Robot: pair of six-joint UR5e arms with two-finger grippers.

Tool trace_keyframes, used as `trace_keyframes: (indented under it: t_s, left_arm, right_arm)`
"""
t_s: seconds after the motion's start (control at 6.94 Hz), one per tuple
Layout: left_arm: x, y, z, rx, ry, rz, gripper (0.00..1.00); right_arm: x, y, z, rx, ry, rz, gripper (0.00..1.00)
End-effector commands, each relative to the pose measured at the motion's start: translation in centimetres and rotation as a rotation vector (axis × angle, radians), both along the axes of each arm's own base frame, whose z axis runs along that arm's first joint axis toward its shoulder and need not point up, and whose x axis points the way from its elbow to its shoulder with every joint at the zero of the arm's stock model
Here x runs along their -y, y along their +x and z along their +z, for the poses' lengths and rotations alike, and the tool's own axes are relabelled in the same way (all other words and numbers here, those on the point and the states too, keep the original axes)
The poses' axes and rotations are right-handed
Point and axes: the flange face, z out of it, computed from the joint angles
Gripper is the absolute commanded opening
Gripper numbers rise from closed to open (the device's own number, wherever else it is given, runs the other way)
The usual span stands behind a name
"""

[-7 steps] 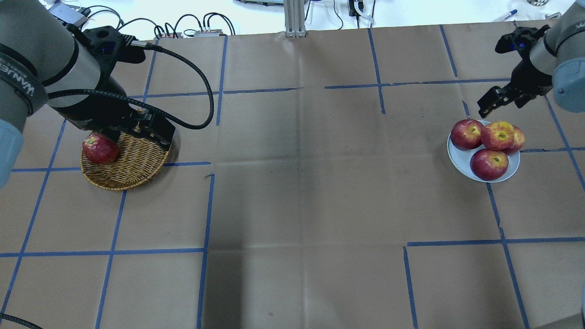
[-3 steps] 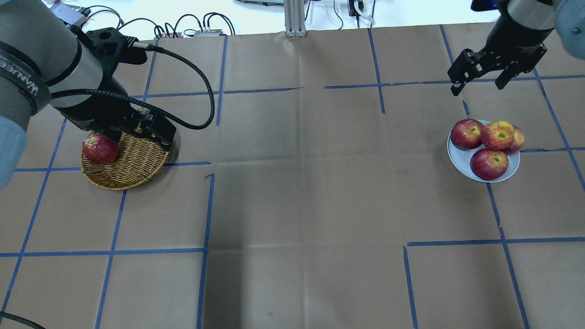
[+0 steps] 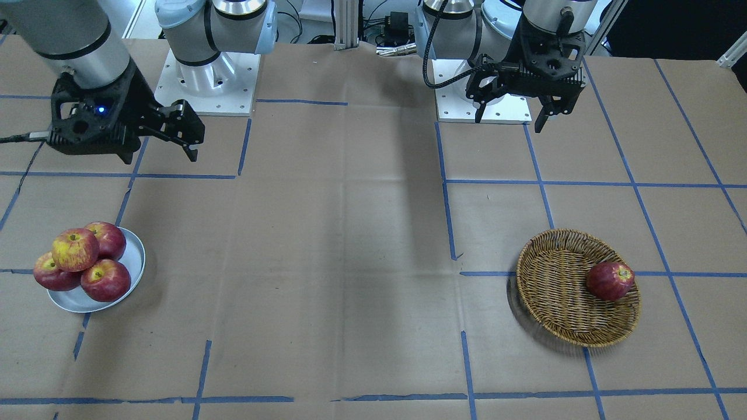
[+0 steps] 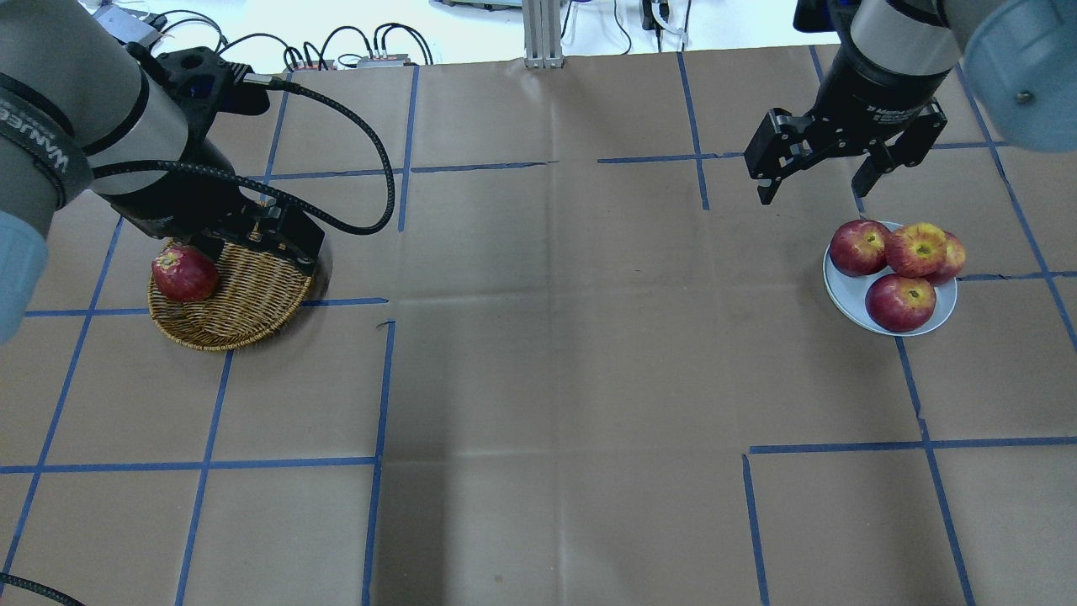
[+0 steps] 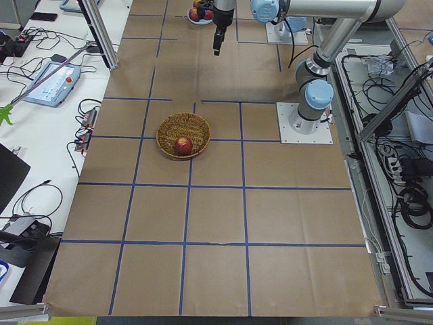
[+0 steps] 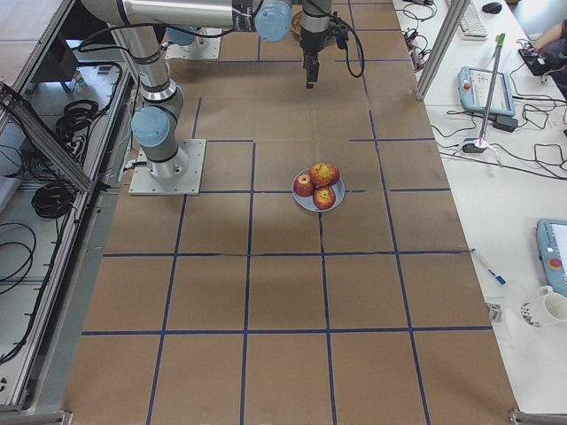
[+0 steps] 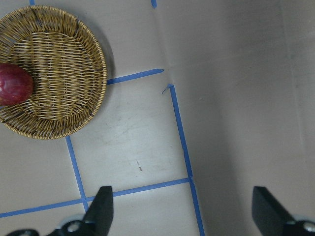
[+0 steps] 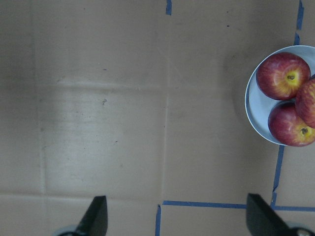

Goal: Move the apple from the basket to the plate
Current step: 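Open the right gripper and raise it away from the plate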

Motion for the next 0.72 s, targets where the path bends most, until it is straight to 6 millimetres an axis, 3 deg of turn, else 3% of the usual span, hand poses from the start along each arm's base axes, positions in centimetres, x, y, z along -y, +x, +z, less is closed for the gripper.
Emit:
trace_keyframes:
  t_s: [0.0,0.58]
  left_arm:
    - [0.02,-0.1,-0.14,-0.01,0.003,0.007,0.99]
    - [-0.18,-0.13,-0.49,-0.014,0.01,0.005,0.99]
  right_arm:
    - [-0.94,0.96,0.24,-0.009,-0.004,-0.019,1.0]
    - [-0.93,0.94,0.25,-0.01,-0.006,-0.013,1.0]
